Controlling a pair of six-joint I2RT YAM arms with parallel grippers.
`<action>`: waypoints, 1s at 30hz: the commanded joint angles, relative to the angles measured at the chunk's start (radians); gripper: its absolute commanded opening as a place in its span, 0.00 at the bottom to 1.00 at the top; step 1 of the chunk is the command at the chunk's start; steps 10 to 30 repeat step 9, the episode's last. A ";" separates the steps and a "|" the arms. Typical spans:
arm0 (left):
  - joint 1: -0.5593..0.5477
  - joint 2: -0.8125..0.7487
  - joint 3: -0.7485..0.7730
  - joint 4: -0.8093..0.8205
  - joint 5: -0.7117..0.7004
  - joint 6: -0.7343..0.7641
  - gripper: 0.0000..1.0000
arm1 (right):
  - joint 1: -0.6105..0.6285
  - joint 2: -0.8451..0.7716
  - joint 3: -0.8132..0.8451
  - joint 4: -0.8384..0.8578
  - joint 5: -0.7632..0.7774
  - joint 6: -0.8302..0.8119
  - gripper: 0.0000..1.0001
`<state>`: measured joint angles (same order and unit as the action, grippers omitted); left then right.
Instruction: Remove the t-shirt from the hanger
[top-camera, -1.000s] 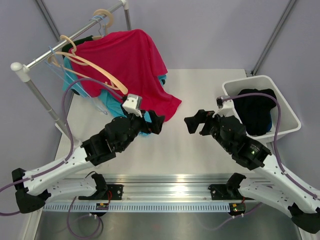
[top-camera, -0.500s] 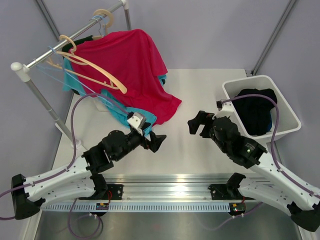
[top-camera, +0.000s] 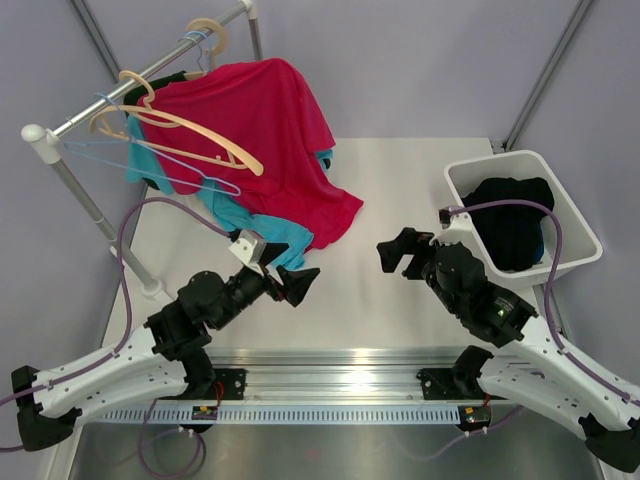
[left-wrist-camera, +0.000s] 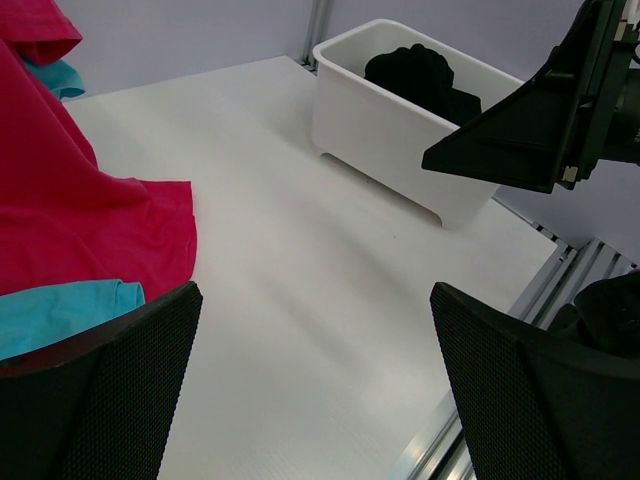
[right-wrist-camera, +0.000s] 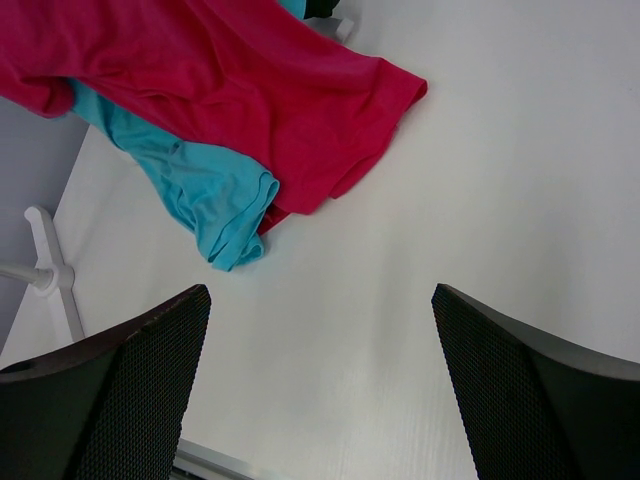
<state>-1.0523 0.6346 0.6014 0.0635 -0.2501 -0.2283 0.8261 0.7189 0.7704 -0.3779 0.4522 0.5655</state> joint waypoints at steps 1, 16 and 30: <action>-0.003 -0.013 0.003 0.027 -0.028 0.003 0.99 | 0.001 -0.001 -0.005 0.053 0.017 -0.016 1.00; -0.003 -0.027 -0.003 0.024 -0.037 0.003 0.99 | 0.002 0.005 0.000 0.056 0.002 -0.007 1.00; -0.003 -0.027 -0.003 0.024 -0.037 0.003 0.99 | 0.002 0.005 0.000 0.056 0.002 -0.007 1.00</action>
